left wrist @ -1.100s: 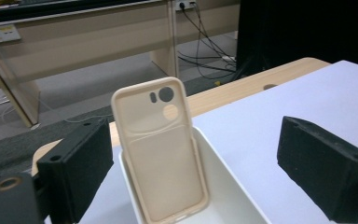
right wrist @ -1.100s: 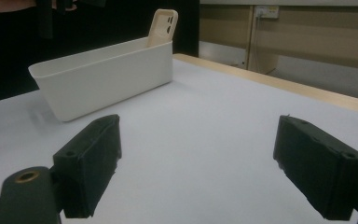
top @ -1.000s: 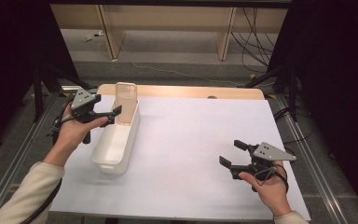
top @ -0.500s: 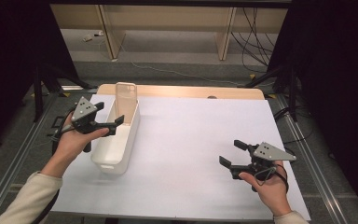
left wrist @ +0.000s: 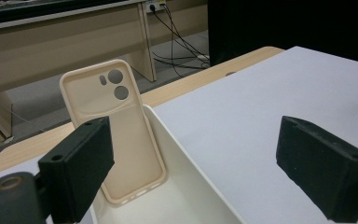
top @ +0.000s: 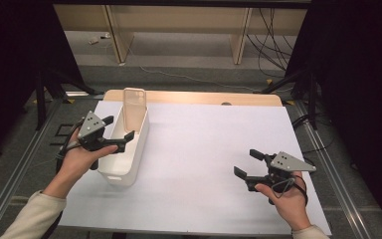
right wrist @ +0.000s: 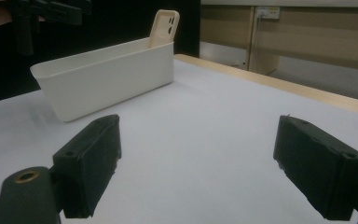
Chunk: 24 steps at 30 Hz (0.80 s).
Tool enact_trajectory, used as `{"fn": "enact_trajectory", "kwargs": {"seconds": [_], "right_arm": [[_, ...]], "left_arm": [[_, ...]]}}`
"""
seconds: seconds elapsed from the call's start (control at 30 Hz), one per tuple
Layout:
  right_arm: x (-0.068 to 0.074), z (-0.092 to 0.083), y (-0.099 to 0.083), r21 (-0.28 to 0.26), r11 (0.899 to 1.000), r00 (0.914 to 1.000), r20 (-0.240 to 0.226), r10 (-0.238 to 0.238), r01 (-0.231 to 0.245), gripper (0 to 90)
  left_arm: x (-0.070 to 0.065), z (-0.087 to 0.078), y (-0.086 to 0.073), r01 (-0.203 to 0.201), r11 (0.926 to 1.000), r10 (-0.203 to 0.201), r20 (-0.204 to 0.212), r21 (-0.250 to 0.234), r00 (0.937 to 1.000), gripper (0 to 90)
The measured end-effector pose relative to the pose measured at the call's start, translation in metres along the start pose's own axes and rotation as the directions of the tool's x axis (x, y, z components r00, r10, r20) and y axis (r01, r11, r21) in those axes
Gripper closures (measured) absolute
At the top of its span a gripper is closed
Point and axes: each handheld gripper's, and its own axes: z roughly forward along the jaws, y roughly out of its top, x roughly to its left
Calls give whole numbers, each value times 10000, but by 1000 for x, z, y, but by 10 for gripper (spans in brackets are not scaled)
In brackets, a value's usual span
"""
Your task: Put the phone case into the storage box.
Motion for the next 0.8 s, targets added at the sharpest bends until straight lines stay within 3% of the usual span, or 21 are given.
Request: {"fn": "enact_trajectory", "kwargs": {"seconds": [0.57,0.6,0.8], "right_arm": [[0,0,1,20,10000,10000,30,-48,48,162],[0,-1,1,50,10000,10000,41,-17,17,162],[1,0,1,-82,10000,10000,26,-8,9,162]], "left_arm": [[-10,-10,-4,-141,9998,145,319,-105,9994,117],[-23,-10,-7,1469,9890,-1461,414,-178,9884,118],[-28,-15,-12,1628,9863,-1609,602,-283,9851,120]]}}
